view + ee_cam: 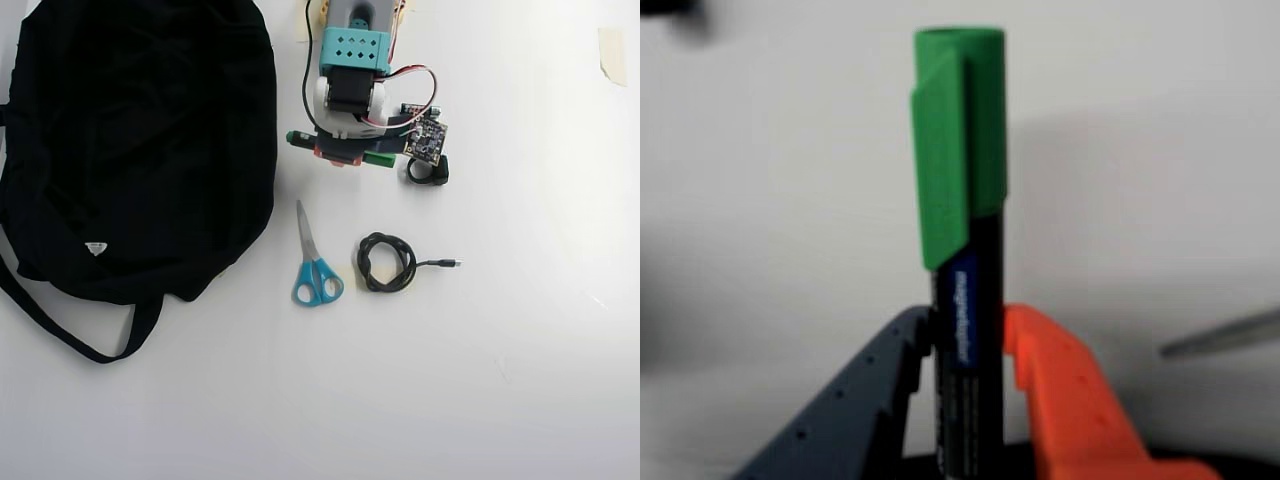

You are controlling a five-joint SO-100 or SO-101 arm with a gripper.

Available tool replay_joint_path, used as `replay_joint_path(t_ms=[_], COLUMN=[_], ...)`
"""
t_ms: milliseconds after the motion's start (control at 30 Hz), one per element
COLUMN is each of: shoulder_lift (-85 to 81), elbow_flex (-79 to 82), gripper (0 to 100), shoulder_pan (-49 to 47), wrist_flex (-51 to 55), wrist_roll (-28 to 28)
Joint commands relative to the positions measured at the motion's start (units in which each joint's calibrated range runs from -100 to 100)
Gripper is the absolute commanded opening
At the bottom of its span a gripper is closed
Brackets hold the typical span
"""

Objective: Put the green marker into the black bag

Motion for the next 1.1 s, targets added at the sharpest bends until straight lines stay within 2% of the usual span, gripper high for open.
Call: replay_joint_path(t_ms=[0,100,267,567,800,1067], shoulder_lift=[-1.8,-1.8,-1.8,-1.8,-2.3,-2.4], elbow_flex=[-7.8,-13.7,-18.1,-23.8,-28.4,-34.9], gripper=[2,2,2,2,2,2], shoulder_pan=[-0.5,-1.2,-1.1,0.4,1.1,3.8], wrist_flex=[5.6,9.5,10.0,12.9,13.1,12.7], wrist_roll=[-2.7,-6.6,-12.6,-27.4,-33.3,-45.6])
